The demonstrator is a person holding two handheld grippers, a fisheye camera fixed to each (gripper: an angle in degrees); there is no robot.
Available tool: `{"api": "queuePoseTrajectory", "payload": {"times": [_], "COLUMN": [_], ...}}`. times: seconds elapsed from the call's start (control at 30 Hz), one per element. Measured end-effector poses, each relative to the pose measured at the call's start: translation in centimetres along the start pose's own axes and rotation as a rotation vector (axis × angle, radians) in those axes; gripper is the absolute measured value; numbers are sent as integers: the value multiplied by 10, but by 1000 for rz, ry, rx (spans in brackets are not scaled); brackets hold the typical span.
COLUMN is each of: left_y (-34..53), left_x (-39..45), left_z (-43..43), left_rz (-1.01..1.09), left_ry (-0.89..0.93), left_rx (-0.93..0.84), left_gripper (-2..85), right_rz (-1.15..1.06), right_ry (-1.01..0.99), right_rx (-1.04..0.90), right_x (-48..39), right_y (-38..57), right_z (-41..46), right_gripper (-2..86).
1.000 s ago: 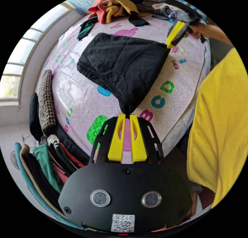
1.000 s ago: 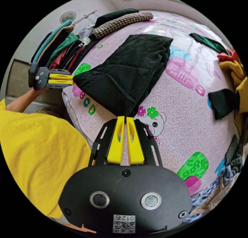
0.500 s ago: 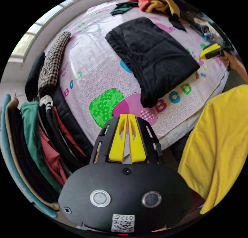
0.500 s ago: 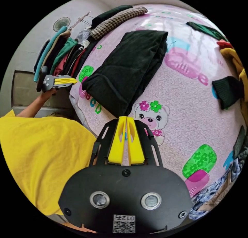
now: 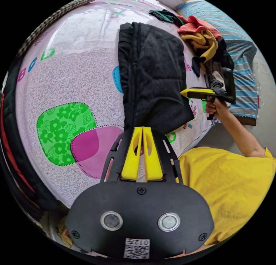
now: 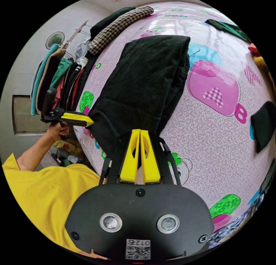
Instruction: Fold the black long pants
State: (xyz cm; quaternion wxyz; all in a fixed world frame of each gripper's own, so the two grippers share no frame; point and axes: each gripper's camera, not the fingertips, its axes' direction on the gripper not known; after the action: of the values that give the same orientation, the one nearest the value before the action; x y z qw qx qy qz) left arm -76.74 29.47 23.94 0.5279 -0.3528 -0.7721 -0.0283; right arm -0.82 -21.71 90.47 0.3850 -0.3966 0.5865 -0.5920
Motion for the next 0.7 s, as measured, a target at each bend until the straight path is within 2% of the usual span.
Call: {"api": "queuePoseTrajectory", "payload": {"times": [0.07,0.17,0.27,0.33,0.43,0.53,0.7], "left_y": [15,33,48,65,92,113,111], "left_x": [-1,1,-10,-31,-63,-90,-113], "left_z": [-7,1,41,74,107,130,170], "left_rz": [6,-14,-120,-263,-462,-612,-664], "left_ry": [-4,73,236,370,576,727,848], "left_rx": [22,28,-23,-32,15,127,178], "left_gripper": [5,7,13,24,51,78,105], "right_rz": [7,-105,-229,-259,-194,-92,-69], "right_ry": [-22,46,-86,-204,-116,-231,-265], "right_rx": [3,71,67,6,-111,-110,-83], "right_x": [1,-19,-36,-35,-18,7,16], "right_y": [-1,-4,-19,-35,-52,-59,-59], "right_z": [-7,-21,-14,6,40,49,56], "right_gripper": [4,5,5,5,2,0,-1]}}
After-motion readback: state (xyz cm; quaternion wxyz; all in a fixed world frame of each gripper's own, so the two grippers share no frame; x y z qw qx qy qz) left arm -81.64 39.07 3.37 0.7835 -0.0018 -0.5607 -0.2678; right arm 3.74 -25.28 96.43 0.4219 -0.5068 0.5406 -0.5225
